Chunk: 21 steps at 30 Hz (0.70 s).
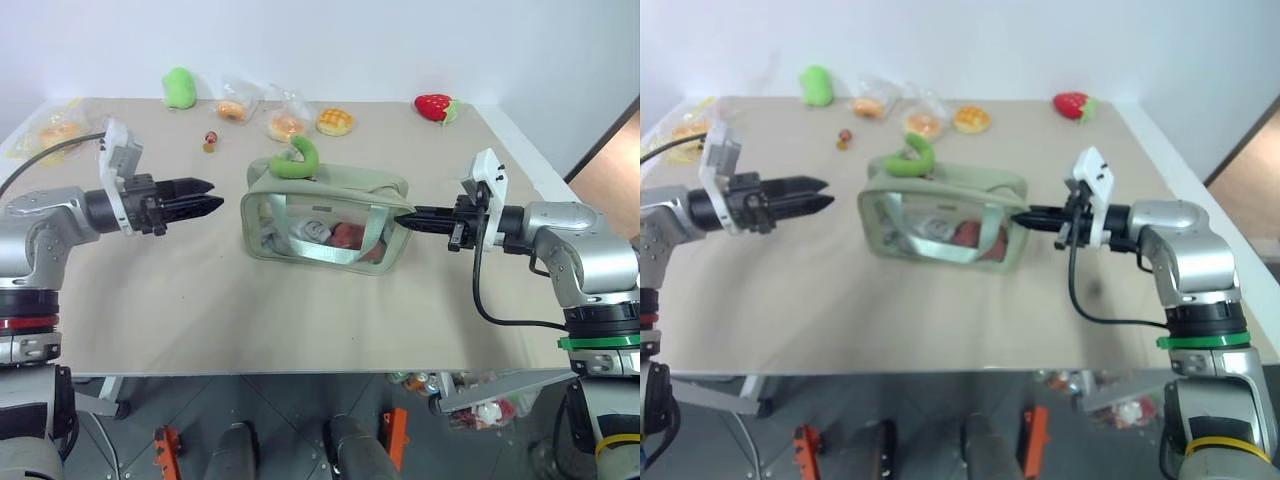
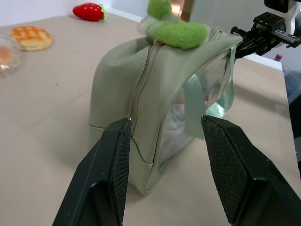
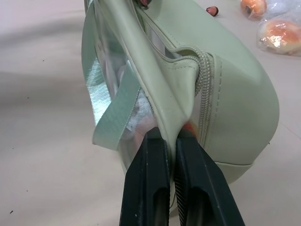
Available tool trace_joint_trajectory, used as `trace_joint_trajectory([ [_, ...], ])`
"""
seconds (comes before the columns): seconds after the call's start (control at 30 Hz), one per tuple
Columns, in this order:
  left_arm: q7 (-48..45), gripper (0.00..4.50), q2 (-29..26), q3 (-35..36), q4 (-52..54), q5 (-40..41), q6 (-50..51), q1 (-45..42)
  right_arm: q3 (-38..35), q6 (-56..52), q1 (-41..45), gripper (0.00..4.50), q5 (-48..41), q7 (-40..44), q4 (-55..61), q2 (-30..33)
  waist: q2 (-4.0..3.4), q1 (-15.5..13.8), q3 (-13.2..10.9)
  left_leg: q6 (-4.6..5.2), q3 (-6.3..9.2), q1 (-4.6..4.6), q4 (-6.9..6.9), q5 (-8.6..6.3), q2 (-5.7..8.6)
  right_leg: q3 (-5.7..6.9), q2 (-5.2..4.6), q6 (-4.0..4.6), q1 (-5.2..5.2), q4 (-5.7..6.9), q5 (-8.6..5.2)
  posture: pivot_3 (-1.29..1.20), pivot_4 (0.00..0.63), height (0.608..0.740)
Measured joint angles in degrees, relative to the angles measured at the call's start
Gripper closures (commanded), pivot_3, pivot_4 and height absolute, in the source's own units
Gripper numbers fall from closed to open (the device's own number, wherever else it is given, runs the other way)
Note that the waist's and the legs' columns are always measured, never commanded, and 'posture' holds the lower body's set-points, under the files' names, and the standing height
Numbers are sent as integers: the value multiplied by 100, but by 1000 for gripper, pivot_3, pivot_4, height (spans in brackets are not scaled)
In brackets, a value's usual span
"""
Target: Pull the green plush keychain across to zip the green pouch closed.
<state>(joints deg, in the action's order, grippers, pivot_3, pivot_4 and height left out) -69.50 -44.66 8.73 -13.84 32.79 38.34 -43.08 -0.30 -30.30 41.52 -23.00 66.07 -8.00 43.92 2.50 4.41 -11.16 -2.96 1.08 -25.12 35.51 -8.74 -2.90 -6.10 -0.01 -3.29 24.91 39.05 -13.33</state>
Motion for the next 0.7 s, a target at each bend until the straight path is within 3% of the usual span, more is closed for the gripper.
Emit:
trace_joint_trajectory([
  [0.47,-69,2066,596,-694,-632,-528,-419,-218,-8,-82,-39,4500,-33,-7,129,48,0,0,0,0,3,-3,-4,0,0,1,2,-18,3,0,6,0,150,740],
  [0.5,-66,2598,631,-691,-714,-533,-454,-312,-12,-84,-51,4500,-33,-11,141,55,0,-3,0,0,3,-3,-4,0,0,1,2,-18,2,0,5,0,150,740],
  [0.7,-41,4468,830,-647,-990,-524,-605,-561,-18,-85,-104,4500,-50,-21,216,62,0,7,0,1,3,-2,-7,-1,1,-1,3,-20,3,0,6,0,150,740],
])
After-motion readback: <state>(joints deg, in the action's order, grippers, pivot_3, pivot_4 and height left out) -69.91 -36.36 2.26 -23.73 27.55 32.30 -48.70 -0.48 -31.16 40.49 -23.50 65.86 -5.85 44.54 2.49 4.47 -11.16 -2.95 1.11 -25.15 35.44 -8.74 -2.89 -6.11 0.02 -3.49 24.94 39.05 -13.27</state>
